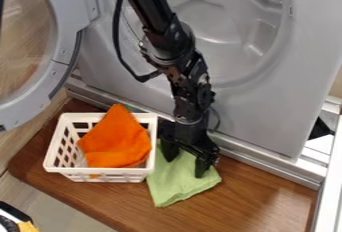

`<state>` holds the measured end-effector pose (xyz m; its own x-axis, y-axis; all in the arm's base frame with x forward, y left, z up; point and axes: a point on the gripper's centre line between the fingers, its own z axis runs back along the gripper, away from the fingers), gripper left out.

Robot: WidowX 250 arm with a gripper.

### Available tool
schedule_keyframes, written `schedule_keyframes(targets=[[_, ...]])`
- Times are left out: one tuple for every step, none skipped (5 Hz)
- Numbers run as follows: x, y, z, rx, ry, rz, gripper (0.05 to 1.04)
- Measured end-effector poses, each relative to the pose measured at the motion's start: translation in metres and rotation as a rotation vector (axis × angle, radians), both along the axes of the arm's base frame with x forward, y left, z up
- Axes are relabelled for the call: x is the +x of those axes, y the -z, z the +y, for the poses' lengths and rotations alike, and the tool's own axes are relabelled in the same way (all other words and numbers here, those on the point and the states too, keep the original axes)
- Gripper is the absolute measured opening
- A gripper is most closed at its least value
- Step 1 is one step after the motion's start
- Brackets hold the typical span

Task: Push the green cloth to the middle of the table

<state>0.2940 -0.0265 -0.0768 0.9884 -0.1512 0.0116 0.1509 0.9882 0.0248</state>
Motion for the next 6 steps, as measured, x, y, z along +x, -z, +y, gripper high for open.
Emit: schedule_keyframes(targets=[[-0.001, -0.004, -0.001, 0.002, 0.01, 0.006, 1.0], [0.004, -0.022, -0.006, 0.003, 0.027, -0.025, 1.0], [0.005, -0.035, -0.011, 0.007, 0.049, -0.051, 0.999], [0.006, -0.051, -0.016, 0.012, 0.076, -0.083, 0.999], [-0.001, -0.075, -0.022, -0.001, 0.097, -0.124, 0.999], [-0.016, -0.092, -0.028, -0.009, 0.107, -0.152, 0.999]])
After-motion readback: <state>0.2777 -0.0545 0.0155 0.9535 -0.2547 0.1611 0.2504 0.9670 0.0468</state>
